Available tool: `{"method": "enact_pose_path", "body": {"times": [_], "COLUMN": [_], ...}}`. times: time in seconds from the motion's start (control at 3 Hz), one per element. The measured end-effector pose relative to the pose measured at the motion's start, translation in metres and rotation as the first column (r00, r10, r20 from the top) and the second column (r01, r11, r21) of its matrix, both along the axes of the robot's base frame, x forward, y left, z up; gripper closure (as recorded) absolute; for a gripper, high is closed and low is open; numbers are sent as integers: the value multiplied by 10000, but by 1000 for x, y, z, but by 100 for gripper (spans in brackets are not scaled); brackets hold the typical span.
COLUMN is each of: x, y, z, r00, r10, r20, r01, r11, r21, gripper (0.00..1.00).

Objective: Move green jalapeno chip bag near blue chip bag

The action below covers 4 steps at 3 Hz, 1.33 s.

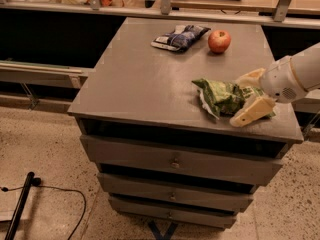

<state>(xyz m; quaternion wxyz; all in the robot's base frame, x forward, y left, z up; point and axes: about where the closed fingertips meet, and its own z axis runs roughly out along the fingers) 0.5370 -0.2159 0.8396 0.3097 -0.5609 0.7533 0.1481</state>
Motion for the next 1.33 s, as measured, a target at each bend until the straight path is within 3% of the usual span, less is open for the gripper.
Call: {"method": "enact_pose_path", "body": {"times": [0.33,0.67,1.0,1.33], "x": [-4,-6,21,61], "y": [18,22,23,16], "z": [-15,-11,25,57], "r00": [9982,9988,9973,9761], "r10": [500,359,-306,-1314], "r20": [-325,-336,674,1731], "r01": [-493,-362,335,1418], "r11": [9986,9993,9985,9887], "r21": [209,-83,-433,-492], "gripper": [49,72,95,100]}}
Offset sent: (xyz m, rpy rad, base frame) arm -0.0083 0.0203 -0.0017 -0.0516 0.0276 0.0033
